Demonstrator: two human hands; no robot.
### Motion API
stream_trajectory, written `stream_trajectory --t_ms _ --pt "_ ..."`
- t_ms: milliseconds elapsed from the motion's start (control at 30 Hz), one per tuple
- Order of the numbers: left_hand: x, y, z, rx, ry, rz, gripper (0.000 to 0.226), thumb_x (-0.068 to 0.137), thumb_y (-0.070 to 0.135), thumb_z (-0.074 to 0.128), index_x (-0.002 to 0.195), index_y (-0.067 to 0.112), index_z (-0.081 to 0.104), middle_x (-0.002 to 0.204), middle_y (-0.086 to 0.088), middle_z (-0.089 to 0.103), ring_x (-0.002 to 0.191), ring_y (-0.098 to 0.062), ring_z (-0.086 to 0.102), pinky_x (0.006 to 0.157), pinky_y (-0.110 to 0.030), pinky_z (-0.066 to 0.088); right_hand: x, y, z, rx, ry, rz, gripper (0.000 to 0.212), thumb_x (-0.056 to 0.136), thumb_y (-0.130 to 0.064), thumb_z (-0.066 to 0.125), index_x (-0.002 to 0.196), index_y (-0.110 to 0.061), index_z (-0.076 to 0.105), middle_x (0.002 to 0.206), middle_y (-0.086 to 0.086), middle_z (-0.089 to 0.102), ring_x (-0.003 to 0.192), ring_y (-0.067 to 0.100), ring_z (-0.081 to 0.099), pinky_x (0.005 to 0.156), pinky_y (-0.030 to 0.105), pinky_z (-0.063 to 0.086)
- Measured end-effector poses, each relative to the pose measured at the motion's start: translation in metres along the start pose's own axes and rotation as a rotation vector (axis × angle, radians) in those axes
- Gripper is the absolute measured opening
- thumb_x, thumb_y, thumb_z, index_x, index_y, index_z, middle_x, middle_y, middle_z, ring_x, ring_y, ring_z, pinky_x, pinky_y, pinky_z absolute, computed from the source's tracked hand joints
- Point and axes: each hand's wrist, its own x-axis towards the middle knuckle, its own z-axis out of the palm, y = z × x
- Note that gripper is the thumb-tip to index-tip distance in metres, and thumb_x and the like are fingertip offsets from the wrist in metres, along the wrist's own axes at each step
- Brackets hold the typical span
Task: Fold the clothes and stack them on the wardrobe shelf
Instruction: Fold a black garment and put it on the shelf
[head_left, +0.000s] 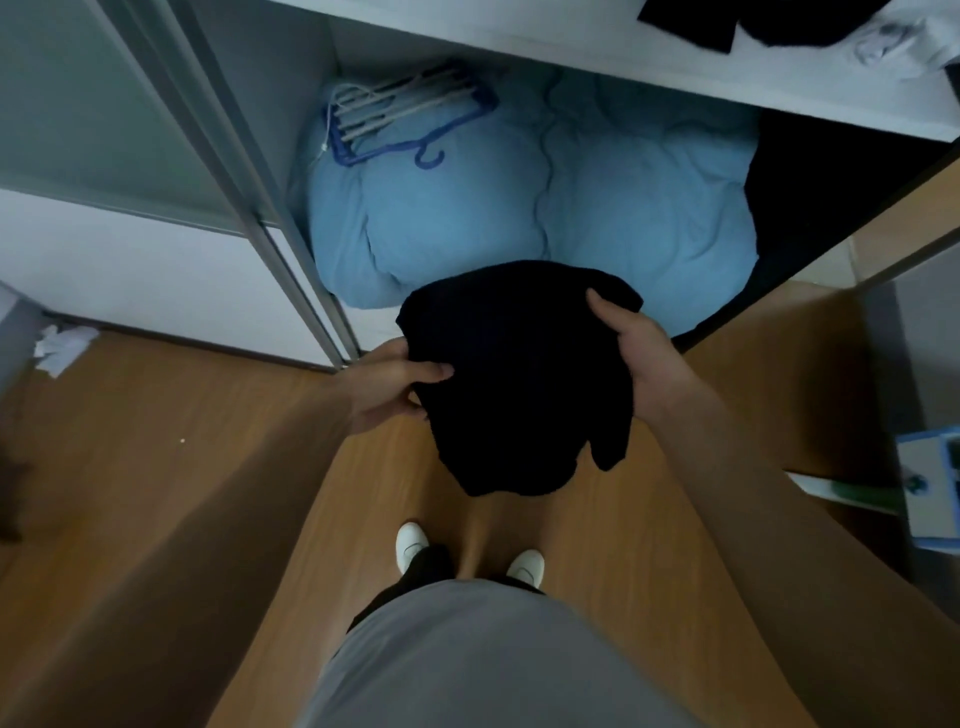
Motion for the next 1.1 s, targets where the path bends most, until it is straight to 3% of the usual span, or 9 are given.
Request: stream_trajectory --t_ms 100,233,333,567,700,800,900,1000,1100 --pt "-0.004 0.005 -0.016 -0.122 0.071 0.040 0.030 0.095 0.017 0.063 0.123 0.028 0.062 0.122 0.002 0.070 0.115 -0.025 0.063 0.075 -0.046 0.060 0.006 -0.007 0.010 -0.101 0.022 -0.025 0.044 0.089 -0.040 0.072 0.123 -0.012 0.069 0.114 0.008 0.075 0.104 0.024 0.072 0.081 0.033 0.060" --pt "-0.012 0.021 -0.038 -0.249 0.135 0.131 0.029 0.099 0.016 0.057 0.125 0.028 0.059 0.131 -0.001 0.061 0.118 -0.029 0.056 0.075 -0.049 0.060 0.016 -0.020 0.026 -0.462 0.082 -0.054 0.038 0.092 -0.045 0.068 0.114 -0.014 0.069 0.101 0.004 0.078 0.089 0.016 0.076 0.069 0.024 0.059" --pt "-0.017 0.036 -0.047 -0.383 0.220 0.244 0.029 0.098 0.013 0.058 0.126 0.021 0.060 0.130 -0.006 0.062 0.118 -0.032 0.059 0.076 -0.049 0.060 0.023 -0.027 0.037 -0.591 0.114 -0.038 0.037 0.095 -0.046 0.063 0.113 -0.014 0.069 0.097 0.000 0.079 0.087 0.014 0.075 0.079 0.027 0.060" --pt "-0.030 0.095 -0.062 -0.462 0.245 0.544 0.029 0.098 0.011 0.053 0.127 0.010 0.058 0.123 -0.014 0.068 0.115 -0.034 0.066 0.078 -0.055 0.059 0.022 -0.026 0.073 -0.115 -0.087 -0.005 0.031 0.091 -0.038 0.068 0.116 -0.020 0.072 0.108 -0.002 0.075 0.094 0.014 0.072 0.082 0.028 0.055" --pt "-0.046 0.134 -0.077 -0.441 0.243 0.677 0.024 0.099 0.011 0.053 0.122 0.010 0.060 0.119 -0.013 0.068 0.114 -0.034 0.066 0.081 -0.060 0.057 0.020 -0.022 0.089 -0.111 -0.323 0.095 0.042 0.080 -0.044 0.078 0.111 -0.018 0.068 0.076 -0.005 0.065 0.047 0.007 0.046 0.045 0.017 0.038" --pt "-0.055 0.158 -0.088 -0.414 0.251 0.750 0.023 0.100 0.011 0.052 0.121 0.012 0.060 0.121 -0.014 0.067 0.114 -0.034 0.066 0.081 -0.060 0.057 0.026 -0.020 0.112 -0.159 -0.472 0.105 0.049 0.084 -0.048 0.070 0.127 -0.025 0.063 0.113 0.001 0.073 0.084 0.020 0.073 0.066 0.026 0.058" --pt "-0.059 0.179 -0.100 -0.411 0.240 0.803 0.025 0.099 0.013 0.054 0.123 0.011 0.060 0.124 -0.014 0.067 0.115 -0.034 0.065 0.083 -0.061 0.056 0.039 -0.025 0.138 0.016 -0.526 0.088 0.057 0.090 -0.039 0.067 0.143 -0.026 0.048 0.144 0.014 0.055 0.126 0.044 0.057 0.096 0.060 0.051" --pt "-0.062 0.200 -0.110 -0.438 0.201 0.841 0.029 0.097 0.019 0.060 0.124 0.006 0.059 0.124 -0.016 0.068 0.116 -0.034 0.065 0.082 -0.054 0.058 0.051 -0.052 0.168 0.268 -0.450 -0.037 0.057 0.088 -0.033 0.068 0.140 -0.014 0.052 0.138 0.021 0.058 0.127 0.048 0.054 0.095 0.072 0.045" --pt "-0.062 0.223 -0.113 -0.426 0.189 0.879 0.039 0.090 0.025 0.072 0.119 0.001 0.061 0.116 -0.015 0.072 0.113 -0.032 0.067 0.082 -0.049 0.059 0.062 -0.096 0.203 0.456 -0.405 -0.254 0.034 0.093 -0.032 0.061 0.115 -0.009 0.072 0.117 0.016 0.070 0.131 0.046 0.050 0.096 0.062 0.049"
